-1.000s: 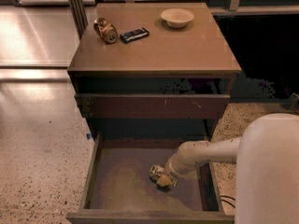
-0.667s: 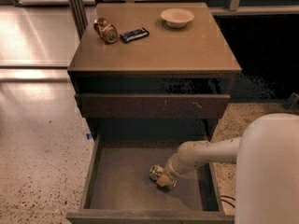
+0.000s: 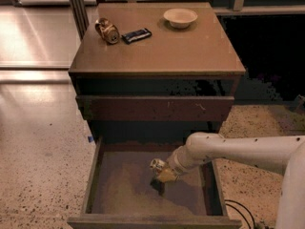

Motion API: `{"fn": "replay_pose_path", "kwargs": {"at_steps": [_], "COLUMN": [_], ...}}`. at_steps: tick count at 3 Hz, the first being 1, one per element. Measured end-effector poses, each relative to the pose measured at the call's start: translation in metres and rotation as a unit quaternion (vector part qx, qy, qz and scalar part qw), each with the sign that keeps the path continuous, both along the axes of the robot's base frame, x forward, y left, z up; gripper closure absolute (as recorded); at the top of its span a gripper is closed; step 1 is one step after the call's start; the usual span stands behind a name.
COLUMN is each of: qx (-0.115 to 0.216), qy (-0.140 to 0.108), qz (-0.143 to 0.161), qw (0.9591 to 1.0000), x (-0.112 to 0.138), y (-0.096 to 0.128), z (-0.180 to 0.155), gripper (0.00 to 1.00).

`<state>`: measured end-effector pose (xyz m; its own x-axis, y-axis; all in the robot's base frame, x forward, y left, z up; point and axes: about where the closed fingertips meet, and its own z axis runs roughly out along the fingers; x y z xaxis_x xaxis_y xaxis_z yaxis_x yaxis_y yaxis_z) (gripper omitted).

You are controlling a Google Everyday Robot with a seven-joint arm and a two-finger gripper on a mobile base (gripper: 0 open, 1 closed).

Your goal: Pick 7up can from middle drawer and place on counter

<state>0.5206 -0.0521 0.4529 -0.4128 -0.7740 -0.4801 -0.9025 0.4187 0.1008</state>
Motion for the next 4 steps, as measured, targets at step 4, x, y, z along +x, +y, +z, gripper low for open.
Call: {"fn": "replay_pose_path", "kwargs": {"at_steps": [4], "qx": [0.093], "qy": [-0.051], "qz": [0.089], "qw": [0.9904], "x": [0.003], "y": [0.045], "z": [0.256], "gripper": [1.00]}}
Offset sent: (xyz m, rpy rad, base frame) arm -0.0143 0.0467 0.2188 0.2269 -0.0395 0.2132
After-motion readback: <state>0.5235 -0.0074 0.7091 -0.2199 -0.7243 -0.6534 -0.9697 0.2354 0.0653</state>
